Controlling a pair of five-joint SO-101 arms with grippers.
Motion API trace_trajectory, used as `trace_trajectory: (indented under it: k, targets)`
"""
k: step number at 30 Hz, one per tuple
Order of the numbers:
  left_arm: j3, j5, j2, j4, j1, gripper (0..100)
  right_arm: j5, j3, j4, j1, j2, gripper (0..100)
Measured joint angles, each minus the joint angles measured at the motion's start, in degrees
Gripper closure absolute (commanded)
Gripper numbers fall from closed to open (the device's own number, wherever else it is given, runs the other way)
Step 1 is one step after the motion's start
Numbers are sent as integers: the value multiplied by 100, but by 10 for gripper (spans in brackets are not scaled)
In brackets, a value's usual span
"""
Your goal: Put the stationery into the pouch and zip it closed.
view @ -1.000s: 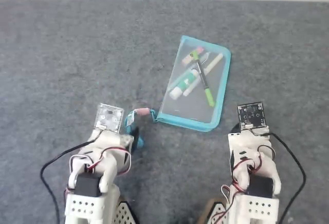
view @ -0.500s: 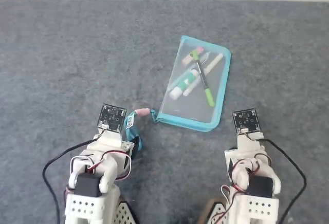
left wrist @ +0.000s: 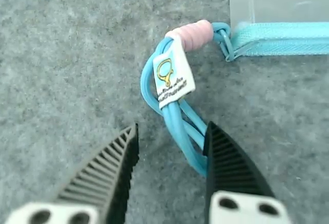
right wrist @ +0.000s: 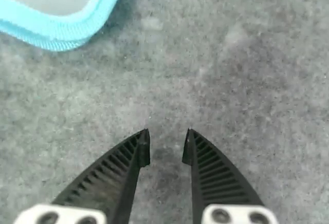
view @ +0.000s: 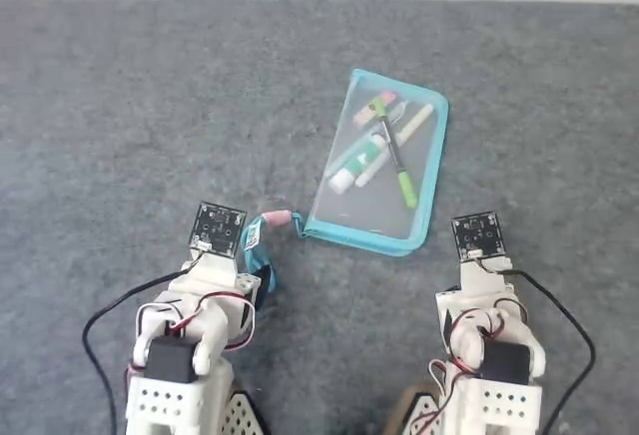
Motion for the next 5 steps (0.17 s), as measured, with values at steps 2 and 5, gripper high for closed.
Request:
trace_trajectory:
  k: [2, 5]
  targets:
    - [0, 0, 0, 0, 0, 802, 0, 0, 0, 0, 0, 879]
    - [0, 0, 0, 0, 0, 802, 0, 0, 0, 0, 0, 879]
